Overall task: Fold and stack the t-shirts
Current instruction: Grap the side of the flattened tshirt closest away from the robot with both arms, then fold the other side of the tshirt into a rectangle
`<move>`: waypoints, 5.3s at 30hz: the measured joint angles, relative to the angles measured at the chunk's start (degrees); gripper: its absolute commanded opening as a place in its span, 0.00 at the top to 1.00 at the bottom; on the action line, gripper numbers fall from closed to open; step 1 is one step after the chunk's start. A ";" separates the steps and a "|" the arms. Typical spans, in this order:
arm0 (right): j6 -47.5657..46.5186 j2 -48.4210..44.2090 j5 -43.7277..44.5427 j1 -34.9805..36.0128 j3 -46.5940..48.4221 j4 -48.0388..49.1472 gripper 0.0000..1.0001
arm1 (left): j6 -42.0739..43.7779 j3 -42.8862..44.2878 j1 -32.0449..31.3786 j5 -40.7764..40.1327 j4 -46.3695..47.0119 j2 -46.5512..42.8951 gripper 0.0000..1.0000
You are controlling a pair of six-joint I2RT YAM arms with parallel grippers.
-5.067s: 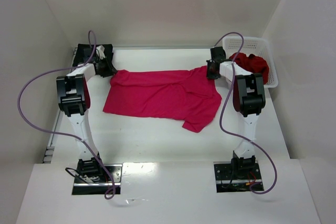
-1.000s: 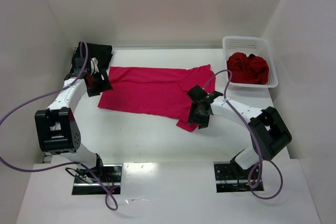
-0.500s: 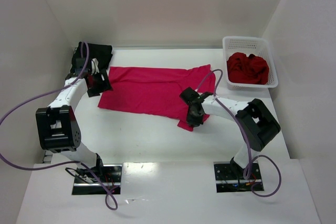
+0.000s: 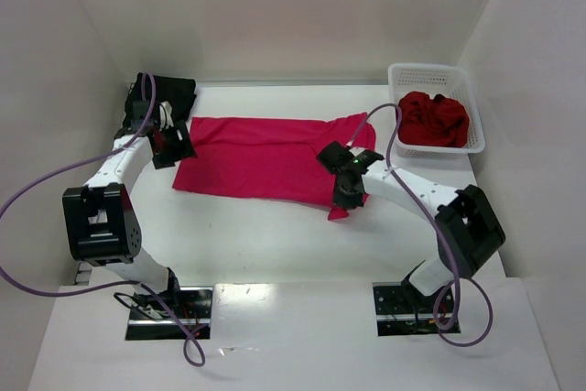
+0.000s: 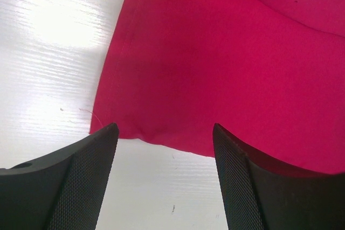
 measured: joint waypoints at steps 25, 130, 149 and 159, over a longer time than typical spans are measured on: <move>-5.95 -5.33 -4.98 -2.14 3.65 -8.72 0.03 | 1.68 0.00 0.00 3.72 -0.28 0.26 0.21; 12.55 -11.76 3.87 -1.01 -23.37 18.08 0.47 | -1.97 -4.68 -2.69 -6.58 -7.65 7.89 0.99; 9.49 -17.18 7.69 -1.01 -15.28 14.58 0.99 | -1.84 -4.55 -2.69 -4.24 -8.46 2.56 1.00; 1.18 -19.02 7.26 -6.16 -5.66 10.27 0.94 | -1.90 5.01 -2.73 -4.70 -11.30 -2.43 1.00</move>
